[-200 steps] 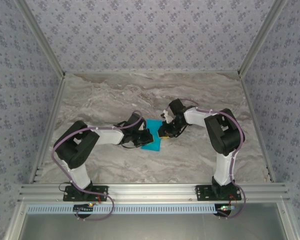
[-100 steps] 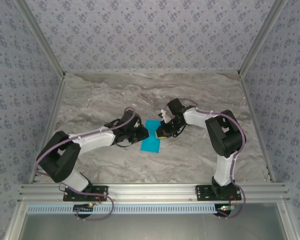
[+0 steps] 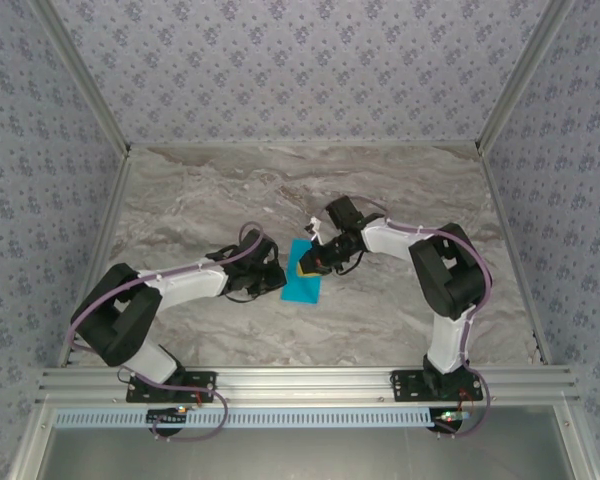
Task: Fold a paper plane with a square sheet of paper (pick it up from the middle)
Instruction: Fold the triangle a second time at the center of the table.
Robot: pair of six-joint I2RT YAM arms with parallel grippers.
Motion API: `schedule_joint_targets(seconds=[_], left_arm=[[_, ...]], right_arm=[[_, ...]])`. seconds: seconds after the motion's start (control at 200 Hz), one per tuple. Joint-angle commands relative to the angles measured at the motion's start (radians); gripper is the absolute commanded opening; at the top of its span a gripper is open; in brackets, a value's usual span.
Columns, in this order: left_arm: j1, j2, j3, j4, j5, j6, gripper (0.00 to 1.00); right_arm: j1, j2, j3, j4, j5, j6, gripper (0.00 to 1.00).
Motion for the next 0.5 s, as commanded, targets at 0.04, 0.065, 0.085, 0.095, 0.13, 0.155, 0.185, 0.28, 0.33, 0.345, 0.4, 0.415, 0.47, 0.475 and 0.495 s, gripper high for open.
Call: schedule_joint_targets(seconds=[0.04, 0.065, 0.085, 0.095, 0.13, 0.155, 0.185, 0.28, 0.33, 0.345, 0.4, 0.415, 0.47, 0.475, 0.495], left_arm=[[0.003, -0.005, -0.001, -0.009, -0.006, 0.000, 0.13], [0.003, -0.006, 0.001, -0.008, -0.005, 0.000, 0.13], [0.003, -0.007, 0.001, -0.008, -0.003, 0.000, 0.13], [0.003, -0.007, 0.001, -0.008, -0.003, 0.000, 0.13], [0.003, -0.006, 0.001, -0.007, -0.003, 0.000, 0.13], [0.002, -0.006, 0.002, -0.006, -0.002, 0.000, 0.13], [0.003, -0.006, 0.002, -0.005, -0.001, 0.000, 0.13], [0.003, -0.006, 0.002, -0.006, -0.005, 0.000, 0.13], [0.003, -0.008, 0.001, -0.016, -0.018, -0.005, 0.13], [0.002, -0.009, 0.002, -0.023, -0.024, -0.008, 0.13], [0.003, -0.020, 0.000, -0.046, -0.059, -0.019, 0.12], [0.003, -0.023, -0.004, -0.051, -0.070, -0.023, 0.11], [0.005, -0.041, -0.011, -0.072, -0.107, -0.037, 0.11], [0.004, -0.042, -0.011, -0.074, -0.111, -0.038, 0.11], [0.004, -0.048, -0.013, -0.081, -0.124, -0.042, 0.11]], right_arm=[[-0.005, 0.047, 0.007, -0.008, -0.016, 0.010, 0.05], [-0.008, 0.050, 0.005, -0.005, -0.015, 0.011, 0.05], [-0.011, 0.050, 0.003, -0.001, -0.015, 0.013, 0.05], [-0.013, 0.050, 0.001, 0.000, -0.017, 0.016, 0.05], [-0.014, 0.050, -0.002, 0.005, -0.021, 0.017, 0.05], [-0.016, 0.050, -0.004, 0.008, -0.024, 0.017, 0.05], [-0.016, 0.052, -0.006, 0.010, -0.028, 0.019, 0.05], [-0.007, 0.055, -0.006, 0.016, -0.067, 0.019, 0.05], [0.003, 0.057, -0.003, 0.017, -0.087, 0.016, 0.05], [0.007, 0.057, -0.002, 0.017, -0.091, 0.014, 0.06], [0.022, 0.057, 0.002, 0.007, -0.096, 0.002, 0.06], [0.026, 0.057, 0.004, 0.002, -0.097, -0.002, 0.06], [0.038, 0.062, 0.012, -0.013, -0.097, -0.017, 0.06], [0.039, 0.062, 0.012, -0.016, -0.096, -0.018, 0.05], [0.041, 0.065, 0.014, -0.019, -0.095, -0.020, 0.06]])
